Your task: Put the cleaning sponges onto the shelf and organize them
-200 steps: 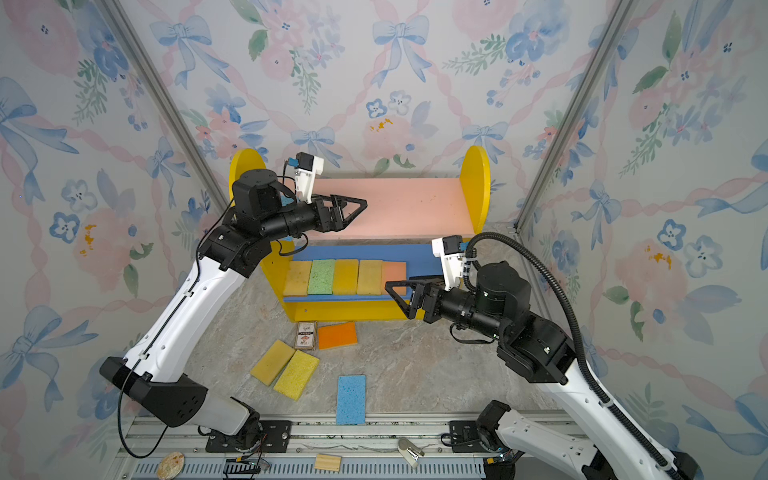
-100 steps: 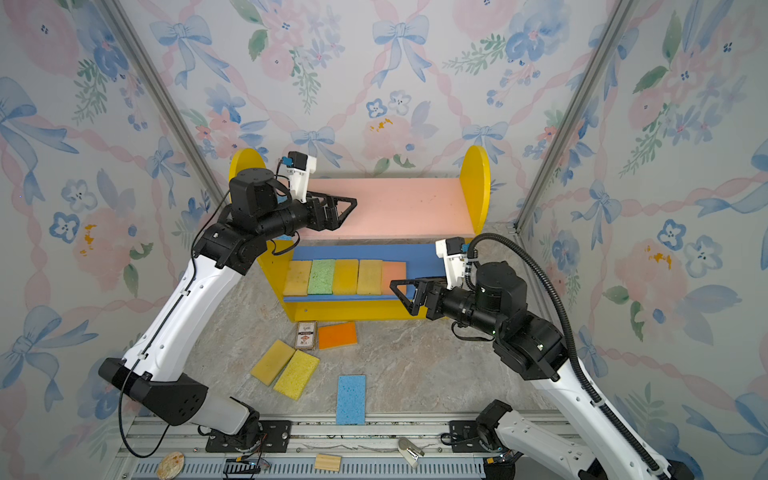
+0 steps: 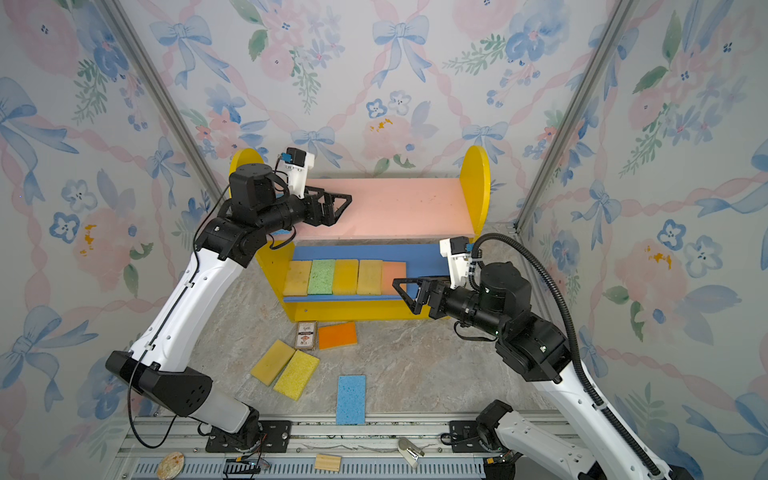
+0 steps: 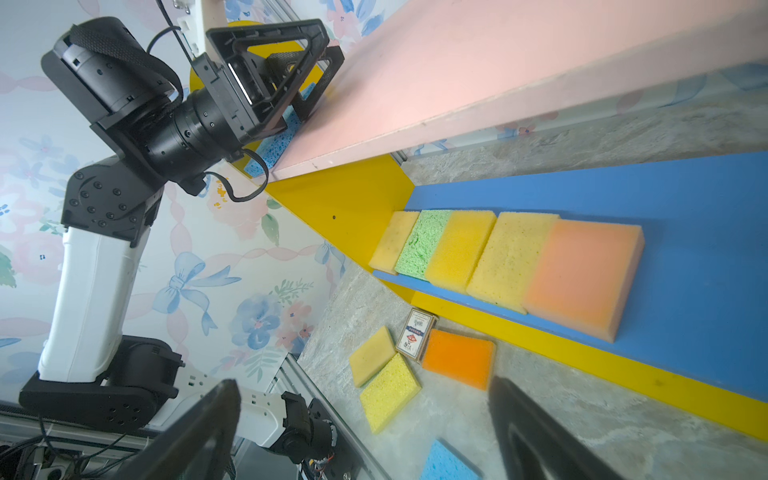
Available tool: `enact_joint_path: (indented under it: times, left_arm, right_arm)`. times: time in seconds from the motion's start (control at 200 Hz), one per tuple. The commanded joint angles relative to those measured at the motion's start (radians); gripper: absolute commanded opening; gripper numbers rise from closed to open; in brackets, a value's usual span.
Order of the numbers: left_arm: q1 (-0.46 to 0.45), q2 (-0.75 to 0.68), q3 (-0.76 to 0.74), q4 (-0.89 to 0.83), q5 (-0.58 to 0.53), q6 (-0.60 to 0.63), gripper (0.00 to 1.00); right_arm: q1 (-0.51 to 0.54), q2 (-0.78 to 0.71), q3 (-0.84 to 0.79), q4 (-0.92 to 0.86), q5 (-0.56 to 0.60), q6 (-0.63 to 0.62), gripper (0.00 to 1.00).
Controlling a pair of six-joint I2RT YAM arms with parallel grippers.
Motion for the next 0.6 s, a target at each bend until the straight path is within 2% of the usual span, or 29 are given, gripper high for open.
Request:
enact_joint_path:
  times: [0.0, 0.22, 0.42, 0.595]
  left_arm:
    - [0.011, 0.023, 0.012, -0.062, 0.011, 0.016, 0.98]
    - [0.024, 0.001, -0.002, -0.061, 0.032, 0.023, 0.98]
    - [0.016, 0.017, 0.042, -0.035, 0.104, 0.012, 0.98]
    - [-0.011, 0.006, 0.074, -0.027, 0.112, 0.011, 0.98]
  right_arm:
    - [-0.012, -0.014, -0.016, -0.011, 0.004, 0.014, 0.96]
    - [-0.018, -0.03, -0.031, -0.015, 0.011, 0.021, 0.97]
    - [-0.018, -0.027, -0.013, -0.028, -0.014, 0.007, 1.0]
    - [-0.013, -0.039, 0.007, -0.083, -0.014, -0.007, 0.97]
